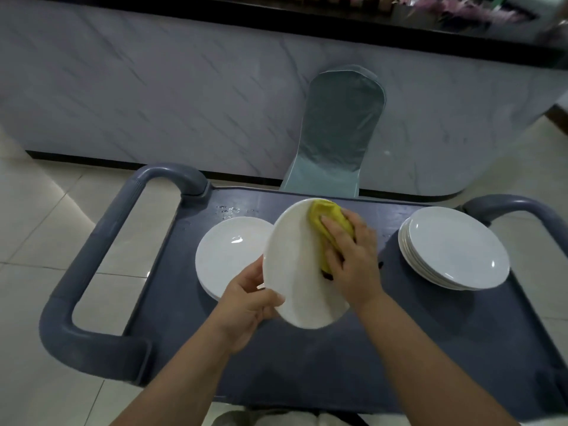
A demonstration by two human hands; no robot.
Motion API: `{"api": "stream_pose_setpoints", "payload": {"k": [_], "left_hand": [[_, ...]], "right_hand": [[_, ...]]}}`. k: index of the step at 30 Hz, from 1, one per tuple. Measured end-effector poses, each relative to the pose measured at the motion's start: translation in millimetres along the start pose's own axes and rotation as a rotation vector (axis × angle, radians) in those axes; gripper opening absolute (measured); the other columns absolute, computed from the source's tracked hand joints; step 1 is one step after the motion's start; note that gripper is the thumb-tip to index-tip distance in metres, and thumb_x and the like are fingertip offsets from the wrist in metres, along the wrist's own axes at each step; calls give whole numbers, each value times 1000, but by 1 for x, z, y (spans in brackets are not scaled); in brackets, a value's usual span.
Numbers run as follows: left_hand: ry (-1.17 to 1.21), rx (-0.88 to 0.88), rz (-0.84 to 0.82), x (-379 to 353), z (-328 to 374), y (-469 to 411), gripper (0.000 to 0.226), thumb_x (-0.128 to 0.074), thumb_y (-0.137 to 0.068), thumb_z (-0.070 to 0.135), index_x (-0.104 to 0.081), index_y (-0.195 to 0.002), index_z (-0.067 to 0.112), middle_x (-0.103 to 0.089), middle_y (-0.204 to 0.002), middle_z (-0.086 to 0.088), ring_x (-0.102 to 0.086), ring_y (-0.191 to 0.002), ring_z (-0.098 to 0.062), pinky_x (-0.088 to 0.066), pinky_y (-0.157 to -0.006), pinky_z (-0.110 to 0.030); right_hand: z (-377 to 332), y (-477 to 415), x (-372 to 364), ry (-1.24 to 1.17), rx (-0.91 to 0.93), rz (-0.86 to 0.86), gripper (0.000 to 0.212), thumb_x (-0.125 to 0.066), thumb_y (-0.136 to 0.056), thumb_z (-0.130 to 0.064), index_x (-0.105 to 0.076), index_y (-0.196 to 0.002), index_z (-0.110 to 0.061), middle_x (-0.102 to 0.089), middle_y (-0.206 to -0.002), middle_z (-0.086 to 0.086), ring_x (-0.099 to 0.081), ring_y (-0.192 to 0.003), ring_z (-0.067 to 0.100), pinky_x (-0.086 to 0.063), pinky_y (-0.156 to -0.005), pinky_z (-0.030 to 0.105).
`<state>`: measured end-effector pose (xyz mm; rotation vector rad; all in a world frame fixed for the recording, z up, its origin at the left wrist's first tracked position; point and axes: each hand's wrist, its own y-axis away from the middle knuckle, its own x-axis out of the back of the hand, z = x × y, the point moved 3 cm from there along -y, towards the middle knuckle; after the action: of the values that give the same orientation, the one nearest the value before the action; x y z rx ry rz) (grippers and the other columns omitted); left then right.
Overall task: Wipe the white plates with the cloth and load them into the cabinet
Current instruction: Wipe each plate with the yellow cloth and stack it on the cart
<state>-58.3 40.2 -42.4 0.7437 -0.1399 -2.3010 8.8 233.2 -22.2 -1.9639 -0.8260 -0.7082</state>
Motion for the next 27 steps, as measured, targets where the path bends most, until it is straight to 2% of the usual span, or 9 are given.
{"api": "stream_pose_setpoints", "payload": {"k": [2, 5, 10, 13, 17, 19, 22, 25, 27], "left_hand": [[24, -45, -16, -7, 5, -6, 63, -62, -66, -8, -68, -120, 25, -69, -116, -9, -69, -99, -27, -58, -72, -41], [33, -75, 13, 1, 14, -10, 67, -64, -64, -10, -69, -119, 29, -70, -115, -5, -70, -97, -26, -58, -67, -37], [-102, -44, -42, -3, 3, -4, 71, -64, -63, -9, -69, -118, 36, -70, -117, 0, -69, -101, -23, -59, -77, -45], [-124, -52, -105, -25, -2, -7, 68, -63, -65, -9, -68, -120, 31, -70, -115, -4, -68, -98, -24, -58, -74, -39], [-89, -107, -130, -29, 14, -9, 64, -55, -75, -20, -70, -118, 25, -70, -112, -9, -70, -96, -25, -57, -71, -33], [-226, -163, -84, -20, 28, -6, 65, -59, -79, -18, -70, -118, 33, -69, -112, -7, -71, -93, -23, -57, -70, -30], [-491, -295, 21, -12, 49, -2, 46, -64, -91, 6, -67, -118, 43, -71, -108, 6, -71, -92, -13, -58, -72, -25], [-779, -450, 232, -19, 66, -8, 25, -55, -98, 28, -67, -101, 50, -69, -94, 24, -63, -87, 3, -49, -68, -14], [-1026, -512, 352, -28, 70, -13, 21, -47, -100, 35, -67, -95, 40, -69, -85, 16, -62, -84, -7, -46, -68, -26]], "right_hand": [[-31, 6, -11, -54, 103, -19, 45, -55, -92, -22, -52, -136, -29, -37, -145, 8, -40, -118, 29, -31, -106, 37], [-30, 64, -11, -47, 294, -143, 41, -58, -93, -24, -53, -134, -31, -37, -144, 5, -46, -113, 31, -36, -104, 34], [37, 58, 33, 121, -10, -23, 49, -68, -80, 2, -64, -126, -13, -47, -136, 18, -50, -104, 49, -33, -102, 39], [14, 19, 29, 18, -102, 59, 51, -58, -83, -9, -58, -133, -20, -38, -144, 16, -39, -122, 40, -27, -108, 42], [-18, 63, 4, -85, 208, -103, 47, -61, -88, -19, -56, -134, -28, -34, -146, 2, -41, -123, 27, -31, -109, 34], [4, 93, 11, -90, 220, -154, 46, -67, -85, -8, -62, -128, -23, -39, -142, 2, -46, -118, 29, -38, -104, 36], [42, 98, 36, -96, -112, -41, 54, -63, -80, 5, -59, -129, -18, -44, -134, 5, -50, -113, 40, -38, -103, 43], [43, 57, 71, -222, -249, 183, 42, -57, -90, -17, -53, -132, -21, -46, -131, -1, -48, -123, 26, -35, -108, 32], [20, 23, 90, -326, -165, 197, 47, -62, -88, -32, -49, -133, -37, -50, -127, -20, -49, -119, 5, -36, -101, 16]]}}
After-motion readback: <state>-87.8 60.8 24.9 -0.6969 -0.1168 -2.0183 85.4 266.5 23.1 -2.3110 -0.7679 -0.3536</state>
